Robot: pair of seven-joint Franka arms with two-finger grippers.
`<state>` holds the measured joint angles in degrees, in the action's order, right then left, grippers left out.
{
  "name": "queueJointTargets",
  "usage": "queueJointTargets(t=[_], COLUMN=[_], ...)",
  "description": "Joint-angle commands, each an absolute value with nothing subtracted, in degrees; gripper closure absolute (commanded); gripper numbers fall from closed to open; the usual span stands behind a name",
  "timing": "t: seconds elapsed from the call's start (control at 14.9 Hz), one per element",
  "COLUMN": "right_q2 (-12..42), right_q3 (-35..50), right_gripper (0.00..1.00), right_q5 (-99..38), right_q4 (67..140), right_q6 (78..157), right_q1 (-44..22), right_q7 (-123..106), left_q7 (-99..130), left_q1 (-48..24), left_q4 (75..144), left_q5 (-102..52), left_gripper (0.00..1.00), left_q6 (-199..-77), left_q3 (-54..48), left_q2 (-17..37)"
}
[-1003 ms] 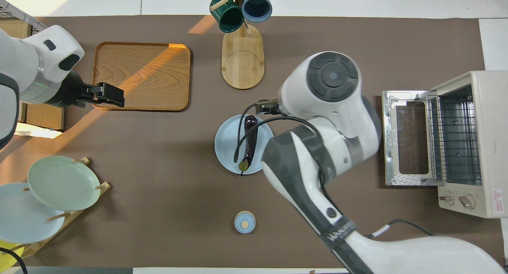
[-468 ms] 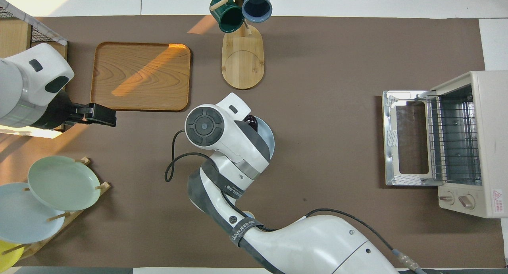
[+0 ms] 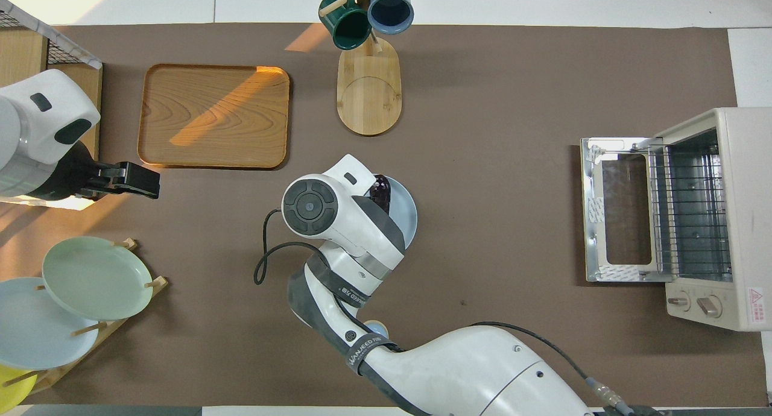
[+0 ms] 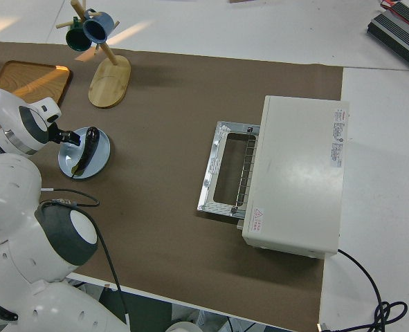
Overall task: Put eggplant into oven
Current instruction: 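Grasp the eggplant with the right gripper and carry it toward the oven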
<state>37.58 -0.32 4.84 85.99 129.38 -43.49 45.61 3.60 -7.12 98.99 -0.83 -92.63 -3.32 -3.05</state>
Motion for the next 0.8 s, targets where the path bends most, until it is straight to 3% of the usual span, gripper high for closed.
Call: queueJointTargets(t=[0.0, 0.13, 0.27, 0.47, 0.74], right_q2=[36.83, 36.74, 36.48, 36.30, 34.99], right_q3=[0.00, 0.00, 0.00, 0.00, -0.26], right_gripper=[0.28, 0.48, 1.00, 1.00, 1.00], right_q5=[5.19, 5.19, 5.36, 6.15, 12.21], right_q4=[87.71, 88.07, 87.54, 85.70, 81.40], right_q6=[130.96, 130.96, 129.82, 125.97, 113.59], right_q1=[-43.42, -43.42, -43.42, -43.42, -41.75], right_q7=[47.11, 47.11, 47.11, 46.85, 39.06], left_q7=[2.90, 2.90, 2.73, 1.59, 1.58], left_q1=[-7.65, -7.56, -7.47, -7.03, -6.16], left_q4=[94.67, 93.52, 94.13, 95.36, 95.01], left_q5=[0.70, 0.79, 0.70, 0.70, 0.70], left_gripper=[0.00, 0.00, 0.00, 0.00, 0.00], left_q6=[-90.18, -90.26, -90.61, -92.02, -91.41], left_q3=[-2.73, -2.72, -2.72, -2.81, -2.99], left_q2=[-1.59, -0.88, -1.05, -1.32, -1.14])
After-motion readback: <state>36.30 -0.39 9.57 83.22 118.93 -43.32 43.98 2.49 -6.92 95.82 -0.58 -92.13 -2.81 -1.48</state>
